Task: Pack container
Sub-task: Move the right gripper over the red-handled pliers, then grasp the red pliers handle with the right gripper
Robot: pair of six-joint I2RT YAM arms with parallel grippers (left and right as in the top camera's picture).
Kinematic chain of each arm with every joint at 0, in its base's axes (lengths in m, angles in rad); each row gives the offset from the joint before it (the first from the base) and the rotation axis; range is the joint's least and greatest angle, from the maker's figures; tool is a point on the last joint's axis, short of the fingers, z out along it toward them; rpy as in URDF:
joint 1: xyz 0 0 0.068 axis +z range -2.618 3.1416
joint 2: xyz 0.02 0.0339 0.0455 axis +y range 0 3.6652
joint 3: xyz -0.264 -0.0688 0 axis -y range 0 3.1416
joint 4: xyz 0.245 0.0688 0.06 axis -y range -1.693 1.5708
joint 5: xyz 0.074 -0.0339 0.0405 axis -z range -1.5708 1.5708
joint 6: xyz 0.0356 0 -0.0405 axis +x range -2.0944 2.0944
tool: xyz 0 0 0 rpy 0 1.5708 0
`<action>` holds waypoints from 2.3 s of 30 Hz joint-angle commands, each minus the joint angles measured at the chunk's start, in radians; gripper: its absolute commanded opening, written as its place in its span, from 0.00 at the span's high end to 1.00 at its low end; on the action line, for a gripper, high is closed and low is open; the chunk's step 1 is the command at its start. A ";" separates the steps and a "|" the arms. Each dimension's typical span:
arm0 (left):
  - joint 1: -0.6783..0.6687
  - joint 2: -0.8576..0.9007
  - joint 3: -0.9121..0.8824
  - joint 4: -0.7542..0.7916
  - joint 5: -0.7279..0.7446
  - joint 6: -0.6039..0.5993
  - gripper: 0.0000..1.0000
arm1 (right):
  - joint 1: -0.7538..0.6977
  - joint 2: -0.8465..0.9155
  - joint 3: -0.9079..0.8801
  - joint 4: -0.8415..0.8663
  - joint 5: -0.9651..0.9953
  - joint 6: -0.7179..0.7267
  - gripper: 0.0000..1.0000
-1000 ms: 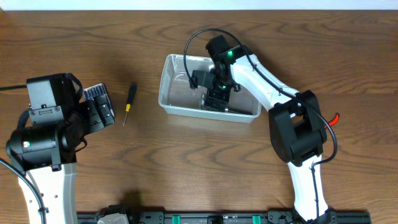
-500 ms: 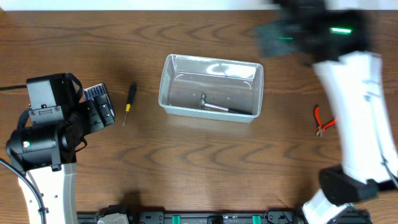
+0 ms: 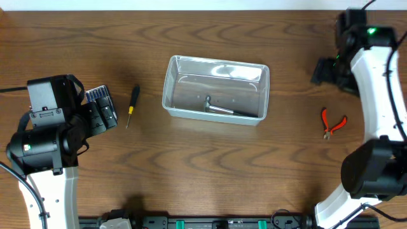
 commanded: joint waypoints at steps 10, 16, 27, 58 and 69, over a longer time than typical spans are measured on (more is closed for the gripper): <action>0.005 0.003 0.021 -0.004 -0.011 0.014 0.02 | -0.061 -0.002 -0.403 0.466 -0.256 -0.292 0.01; 0.005 0.003 0.021 -0.004 -0.011 0.013 0.02 | -0.101 -0.003 -0.496 0.534 -0.256 -0.291 0.01; 0.005 0.003 0.021 -0.004 -0.011 0.013 0.02 | -0.129 -0.003 -0.575 0.604 -0.256 -0.291 0.01; 0.005 0.003 0.021 -0.008 -0.011 0.013 0.02 | -0.129 -0.003 -0.664 0.683 -0.256 -0.291 0.73; 0.005 0.003 0.021 -0.008 -0.011 0.013 0.02 | -0.129 -0.002 -0.664 0.694 -0.256 -0.291 0.99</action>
